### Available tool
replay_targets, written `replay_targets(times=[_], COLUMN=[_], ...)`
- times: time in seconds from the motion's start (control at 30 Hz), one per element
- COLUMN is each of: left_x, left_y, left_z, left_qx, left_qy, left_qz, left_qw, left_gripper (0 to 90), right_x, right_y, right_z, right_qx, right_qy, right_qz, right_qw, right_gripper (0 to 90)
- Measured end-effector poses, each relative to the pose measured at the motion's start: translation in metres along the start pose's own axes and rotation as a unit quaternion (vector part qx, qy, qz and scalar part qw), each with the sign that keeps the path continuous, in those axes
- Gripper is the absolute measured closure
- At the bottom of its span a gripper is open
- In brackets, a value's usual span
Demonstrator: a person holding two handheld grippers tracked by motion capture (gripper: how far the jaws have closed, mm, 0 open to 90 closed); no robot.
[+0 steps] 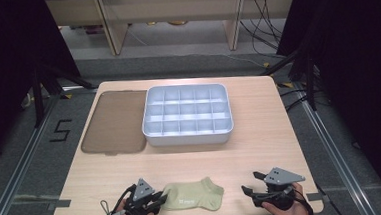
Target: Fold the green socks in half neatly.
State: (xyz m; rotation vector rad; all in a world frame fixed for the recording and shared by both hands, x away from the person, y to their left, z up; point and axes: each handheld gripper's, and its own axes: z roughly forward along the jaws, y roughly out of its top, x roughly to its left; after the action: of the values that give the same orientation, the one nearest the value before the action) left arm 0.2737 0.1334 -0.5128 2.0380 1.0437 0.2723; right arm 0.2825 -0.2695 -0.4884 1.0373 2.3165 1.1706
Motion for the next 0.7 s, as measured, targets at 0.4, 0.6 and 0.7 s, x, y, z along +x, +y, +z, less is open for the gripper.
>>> replay_targets(times=[0.4, 0.6, 0.7], left_x=[-0.003, -0.002, 0.000], left_y=[0.005, 0.006, 0.007], left_z=[-0.006, -0.010, -0.011], left_qx=[-0.002, 0.000, 0.000], left_qy=[-0.005, -0.007, -0.011], left_qz=[0.013, 0.025, 0.019], left_qw=[0.9999, 0.9997, 0.9997], left_gripper=[81.6, 81.9, 82.0], right_x=[0.011, 0.019, 0.023], right_y=[0.003, 0.005, 0.007], right_z=[0.002, 0.002, 0.003], right_qx=[-0.007, -0.023, -0.031], right_qy=[0.037, 0.050, 0.060], right_qz=[-0.020, -0.022, -0.024], right_qw=[0.9991, 0.9982, 0.9974], right_gripper=[53.5, 71.8, 80.3])
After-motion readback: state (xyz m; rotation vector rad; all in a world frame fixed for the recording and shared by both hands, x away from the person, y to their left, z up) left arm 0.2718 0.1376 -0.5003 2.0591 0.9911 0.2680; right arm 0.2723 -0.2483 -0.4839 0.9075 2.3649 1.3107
